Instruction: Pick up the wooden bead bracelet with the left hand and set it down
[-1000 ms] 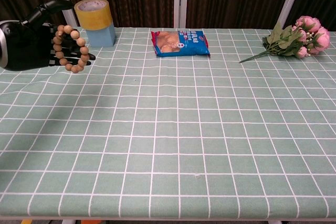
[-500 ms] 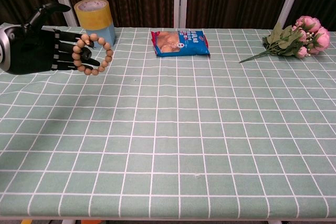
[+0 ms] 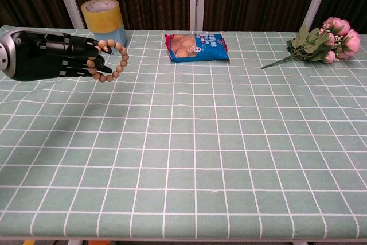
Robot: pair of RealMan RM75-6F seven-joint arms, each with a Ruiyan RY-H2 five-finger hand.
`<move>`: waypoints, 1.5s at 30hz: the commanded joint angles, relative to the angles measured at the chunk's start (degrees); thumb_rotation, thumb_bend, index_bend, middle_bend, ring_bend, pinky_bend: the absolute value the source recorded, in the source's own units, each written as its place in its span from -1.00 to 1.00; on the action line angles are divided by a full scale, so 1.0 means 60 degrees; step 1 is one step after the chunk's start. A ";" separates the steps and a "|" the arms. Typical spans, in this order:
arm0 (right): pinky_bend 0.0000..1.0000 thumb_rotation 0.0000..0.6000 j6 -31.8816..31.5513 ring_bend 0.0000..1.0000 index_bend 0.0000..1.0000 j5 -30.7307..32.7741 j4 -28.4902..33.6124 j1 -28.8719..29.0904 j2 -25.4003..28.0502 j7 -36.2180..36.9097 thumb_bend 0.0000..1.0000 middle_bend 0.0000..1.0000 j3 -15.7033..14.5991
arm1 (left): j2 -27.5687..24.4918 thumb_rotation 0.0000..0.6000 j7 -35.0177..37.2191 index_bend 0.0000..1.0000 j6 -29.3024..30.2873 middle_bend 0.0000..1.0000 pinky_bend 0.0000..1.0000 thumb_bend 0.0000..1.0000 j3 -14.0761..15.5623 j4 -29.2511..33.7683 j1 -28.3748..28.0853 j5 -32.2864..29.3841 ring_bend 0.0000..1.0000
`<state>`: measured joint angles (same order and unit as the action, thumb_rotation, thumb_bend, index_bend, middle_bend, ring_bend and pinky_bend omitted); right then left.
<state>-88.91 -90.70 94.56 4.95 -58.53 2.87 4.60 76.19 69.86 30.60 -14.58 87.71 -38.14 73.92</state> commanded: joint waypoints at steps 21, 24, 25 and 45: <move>-1.00 1.00 -0.0261 -1.00 -1.00 -0.0201 0.0073 -0.0105 0.0037 0.0004 -0.80 -0.79 -0.0059 | -0.0002 1.00 -0.0309 0.13 0.0452 0.31 -0.88 0.06 -0.0139 0.0212 0.0324 -0.0254 -0.40; -1.00 1.00 -0.0306 -1.00 -1.00 -0.0247 0.0077 -0.0129 0.0049 0.0021 -0.80 -0.79 -0.0078 | -0.0041 1.00 -0.0375 0.14 0.0530 0.32 -0.87 0.08 -0.0122 0.0299 0.0372 -0.0177 -0.39; -1.00 1.00 -0.0320 -1.00 -1.00 -0.0260 0.0079 -0.0136 0.0050 0.0028 -0.80 -0.79 -0.0083 | -0.0054 0.98 -0.0360 0.15 0.0551 0.32 -0.87 0.08 -0.0116 0.0341 0.0394 -0.0153 -0.39; -1.00 1.00 -0.0516 -1.00 -1.00 -0.0422 0.0063 -0.0238 0.0064 0.0112 -0.80 -0.78 -0.0135 | -0.0233 0.71 -0.0668 0.33 0.1307 0.47 -0.86 0.11 0.0151 0.0918 0.0638 0.0397 -0.29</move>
<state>-92.00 -93.24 94.94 3.52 -58.15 3.54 3.79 74.83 66.01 38.21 -13.75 93.05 -34.40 76.21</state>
